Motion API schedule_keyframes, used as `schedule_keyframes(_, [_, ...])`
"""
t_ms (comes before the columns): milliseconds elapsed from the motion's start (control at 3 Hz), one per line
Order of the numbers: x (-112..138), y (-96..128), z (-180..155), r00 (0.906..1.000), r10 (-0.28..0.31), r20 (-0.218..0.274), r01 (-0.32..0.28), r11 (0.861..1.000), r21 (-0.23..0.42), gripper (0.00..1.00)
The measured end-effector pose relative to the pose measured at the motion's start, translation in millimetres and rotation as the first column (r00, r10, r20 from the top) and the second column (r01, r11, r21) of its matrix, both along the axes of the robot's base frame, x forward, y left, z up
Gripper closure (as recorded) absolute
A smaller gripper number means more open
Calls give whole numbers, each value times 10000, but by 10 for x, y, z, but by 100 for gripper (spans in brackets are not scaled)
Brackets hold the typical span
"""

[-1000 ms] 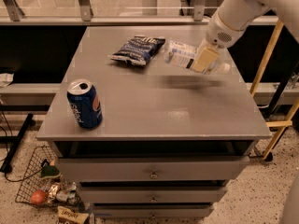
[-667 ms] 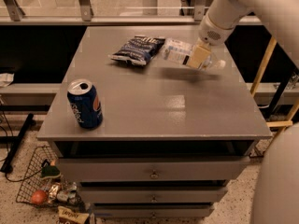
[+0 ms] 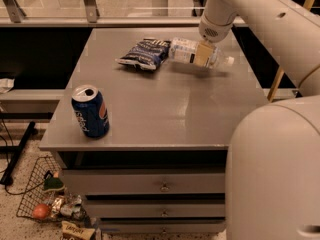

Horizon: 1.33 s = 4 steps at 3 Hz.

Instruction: Move blue plastic bottle near blue chip bag

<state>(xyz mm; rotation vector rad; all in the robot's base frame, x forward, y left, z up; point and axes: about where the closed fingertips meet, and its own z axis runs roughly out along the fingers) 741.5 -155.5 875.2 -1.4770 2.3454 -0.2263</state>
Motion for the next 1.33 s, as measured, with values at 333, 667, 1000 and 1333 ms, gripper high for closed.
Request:
schedule_keyframes(333, [82,121,-88,9998,18,-221,-20,10000,-76,100])
schedule_keyframes(667, [98,237,-169,9983,220,-534,-226,9997,-121,100])
schedule_keyframes(1000, [107,251,-205,9980,240,-582,-248,9996,-128,82])
schedule_keyframes(1333, [116,259,-239,9978,250,-614,-259,9996,-133,59])
